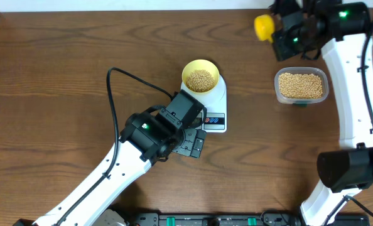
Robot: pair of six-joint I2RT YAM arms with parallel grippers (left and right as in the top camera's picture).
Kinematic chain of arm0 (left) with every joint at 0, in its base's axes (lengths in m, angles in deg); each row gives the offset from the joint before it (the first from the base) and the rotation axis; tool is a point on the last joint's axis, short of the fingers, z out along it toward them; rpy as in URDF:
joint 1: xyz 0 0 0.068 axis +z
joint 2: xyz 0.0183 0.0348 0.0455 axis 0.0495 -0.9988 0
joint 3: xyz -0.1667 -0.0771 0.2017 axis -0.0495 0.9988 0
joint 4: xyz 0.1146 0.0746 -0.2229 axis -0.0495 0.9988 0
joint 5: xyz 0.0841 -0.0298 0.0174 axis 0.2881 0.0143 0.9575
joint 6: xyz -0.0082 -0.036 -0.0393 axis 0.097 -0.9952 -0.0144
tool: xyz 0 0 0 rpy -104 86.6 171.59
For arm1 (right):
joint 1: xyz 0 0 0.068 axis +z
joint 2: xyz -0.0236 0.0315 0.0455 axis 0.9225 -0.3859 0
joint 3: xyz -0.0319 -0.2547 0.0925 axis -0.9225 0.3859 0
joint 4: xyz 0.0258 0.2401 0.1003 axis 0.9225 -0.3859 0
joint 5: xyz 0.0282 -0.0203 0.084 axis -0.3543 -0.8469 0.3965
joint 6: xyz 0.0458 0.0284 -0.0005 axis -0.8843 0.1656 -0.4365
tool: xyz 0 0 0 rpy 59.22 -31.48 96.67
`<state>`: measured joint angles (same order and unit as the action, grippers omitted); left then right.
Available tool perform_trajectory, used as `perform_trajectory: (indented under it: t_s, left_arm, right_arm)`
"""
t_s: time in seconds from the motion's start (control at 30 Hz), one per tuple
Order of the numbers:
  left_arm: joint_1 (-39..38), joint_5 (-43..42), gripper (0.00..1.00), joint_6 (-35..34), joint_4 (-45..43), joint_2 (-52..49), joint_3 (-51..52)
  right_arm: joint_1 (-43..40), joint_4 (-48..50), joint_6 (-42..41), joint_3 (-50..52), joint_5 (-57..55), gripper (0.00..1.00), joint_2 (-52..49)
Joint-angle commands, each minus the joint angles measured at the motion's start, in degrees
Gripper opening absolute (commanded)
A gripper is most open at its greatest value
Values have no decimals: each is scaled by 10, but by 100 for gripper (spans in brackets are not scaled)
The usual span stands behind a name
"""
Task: Scoop item into bowl and weigh 50g on scale
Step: 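Bring the scoop back over the yellow bowl with the right gripper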
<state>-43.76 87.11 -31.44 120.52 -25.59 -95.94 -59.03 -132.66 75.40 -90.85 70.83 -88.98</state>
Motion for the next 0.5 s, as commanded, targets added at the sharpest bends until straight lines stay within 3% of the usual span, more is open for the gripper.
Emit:
perform_trajectory:
  t_s: [0.0, 0.47]
  left_arm:
    - [1, 7, 97, 5, 1, -3, -7]
    - [1, 7, 97, 5, 1, -3, -7]
  right_arm:
    - [23, -9, 15, -8, 37, 1, 0]
    - [101, -37, 25, 57, 79, 1, 0]
